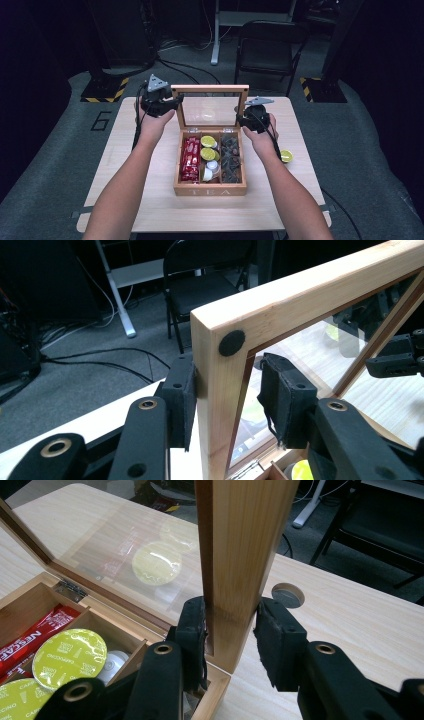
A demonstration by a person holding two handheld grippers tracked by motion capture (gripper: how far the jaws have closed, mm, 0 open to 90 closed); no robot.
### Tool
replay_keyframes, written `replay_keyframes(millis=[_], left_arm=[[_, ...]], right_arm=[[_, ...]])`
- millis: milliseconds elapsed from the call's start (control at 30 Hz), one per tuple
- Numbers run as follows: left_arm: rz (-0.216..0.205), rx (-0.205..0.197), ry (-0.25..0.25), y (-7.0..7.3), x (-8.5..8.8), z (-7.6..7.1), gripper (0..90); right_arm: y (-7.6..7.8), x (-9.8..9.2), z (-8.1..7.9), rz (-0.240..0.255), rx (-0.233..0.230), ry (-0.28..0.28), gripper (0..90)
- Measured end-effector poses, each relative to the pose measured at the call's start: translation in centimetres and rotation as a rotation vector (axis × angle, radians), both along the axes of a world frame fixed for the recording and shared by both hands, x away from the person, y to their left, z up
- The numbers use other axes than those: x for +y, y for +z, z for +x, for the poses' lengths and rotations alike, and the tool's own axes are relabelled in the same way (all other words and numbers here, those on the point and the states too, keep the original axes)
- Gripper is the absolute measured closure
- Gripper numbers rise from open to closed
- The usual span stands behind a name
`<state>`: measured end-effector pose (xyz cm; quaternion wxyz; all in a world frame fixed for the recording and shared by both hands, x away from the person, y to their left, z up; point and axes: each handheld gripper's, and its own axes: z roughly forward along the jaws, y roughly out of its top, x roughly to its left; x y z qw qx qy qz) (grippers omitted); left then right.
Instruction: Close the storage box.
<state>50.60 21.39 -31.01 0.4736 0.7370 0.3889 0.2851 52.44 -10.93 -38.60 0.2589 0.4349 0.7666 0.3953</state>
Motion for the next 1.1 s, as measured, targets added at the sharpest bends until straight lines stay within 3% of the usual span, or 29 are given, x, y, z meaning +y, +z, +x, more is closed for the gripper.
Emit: replay_keyframes(millis=[500,700,933,1100], left_arm=[[-0.005,-0.013,-0.046,-0.3,0.7,-0.8,63.0],[0.0,-0.03,-0.061,-0.6,0.9,-1.8,62.8],[0.022,-0.037,-0.108,-0.9,1.3,-3.2,62.5],[0.033,-0.042,-0.135,-1.1,1.5,-4.2,61.6]], right_arm=[[0.0,-0.1,-0.4,0.022,0.008,0.0,64.0],[0.2,-0.5,-1.3,0.051,-0.01,-0.005,54.2],[1.5,-0.7,-3.1,0.045,-0.043,0.072,49.9],[3.0,-0.7,-4.6,0.066,-0.076,0.089,47.6]])
